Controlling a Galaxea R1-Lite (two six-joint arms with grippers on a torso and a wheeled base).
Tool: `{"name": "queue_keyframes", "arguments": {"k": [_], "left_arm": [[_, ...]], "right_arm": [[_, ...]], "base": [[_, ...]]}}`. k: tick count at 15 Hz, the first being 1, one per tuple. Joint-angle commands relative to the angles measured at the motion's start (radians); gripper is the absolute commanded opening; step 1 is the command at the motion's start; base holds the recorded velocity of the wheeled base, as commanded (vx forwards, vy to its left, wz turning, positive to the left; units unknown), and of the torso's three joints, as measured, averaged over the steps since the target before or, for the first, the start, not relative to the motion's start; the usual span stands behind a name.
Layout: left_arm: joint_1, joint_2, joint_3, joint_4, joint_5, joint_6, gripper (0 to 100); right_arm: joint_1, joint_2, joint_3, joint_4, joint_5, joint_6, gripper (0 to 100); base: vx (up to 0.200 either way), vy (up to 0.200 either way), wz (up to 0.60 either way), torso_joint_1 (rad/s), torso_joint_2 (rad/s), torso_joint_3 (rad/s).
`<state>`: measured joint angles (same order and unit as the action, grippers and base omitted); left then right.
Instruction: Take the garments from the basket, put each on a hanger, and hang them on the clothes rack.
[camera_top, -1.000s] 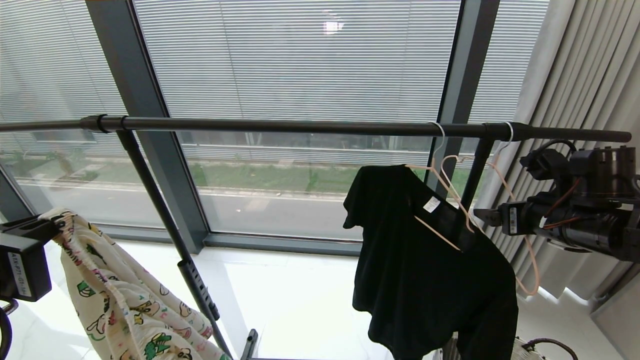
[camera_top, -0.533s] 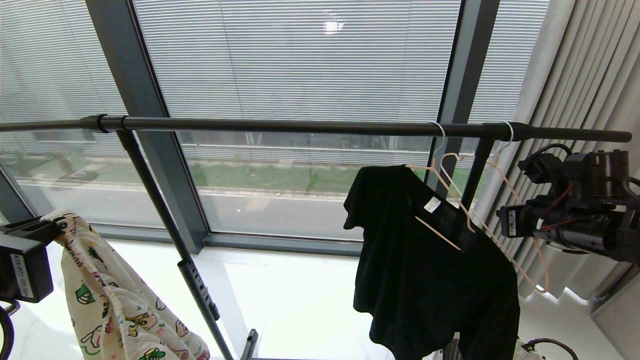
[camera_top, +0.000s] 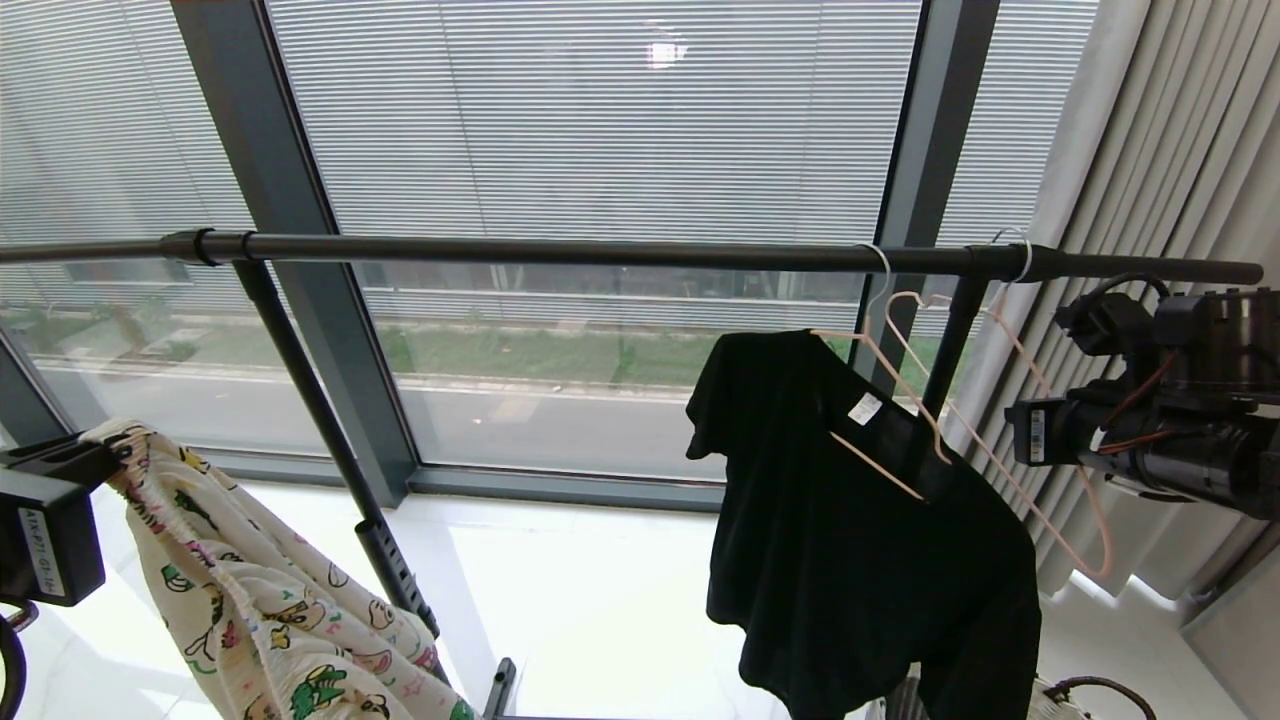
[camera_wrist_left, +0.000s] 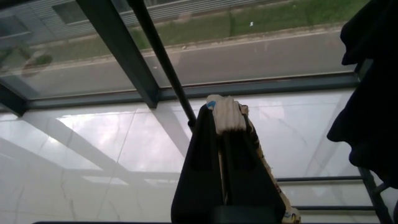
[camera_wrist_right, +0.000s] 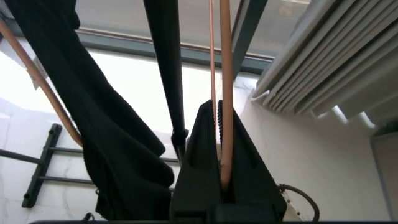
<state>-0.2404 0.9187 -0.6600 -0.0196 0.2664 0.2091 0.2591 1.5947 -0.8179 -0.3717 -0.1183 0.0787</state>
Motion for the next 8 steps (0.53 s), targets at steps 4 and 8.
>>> {"name": "queue_keyframes", "arguments": {"k": [4,8], "left_arm": [[0.0,-0.012,0.005,0.0,0.001,-0.001,0],[0.0,-0.02,0.003,0.0,0.014,0.001,0]], "right_arm": [[0.003,-0.125,0.029,0.0,-0.001,0.001,0],[0.005,-0.263,0.143,0.0,0.0,-0.004,0]], "base": [[0.0,0.0,0.0,0.0,0.0,0.0],[0.0,0.0,0.0,0.0,0.0,0.0]]}}
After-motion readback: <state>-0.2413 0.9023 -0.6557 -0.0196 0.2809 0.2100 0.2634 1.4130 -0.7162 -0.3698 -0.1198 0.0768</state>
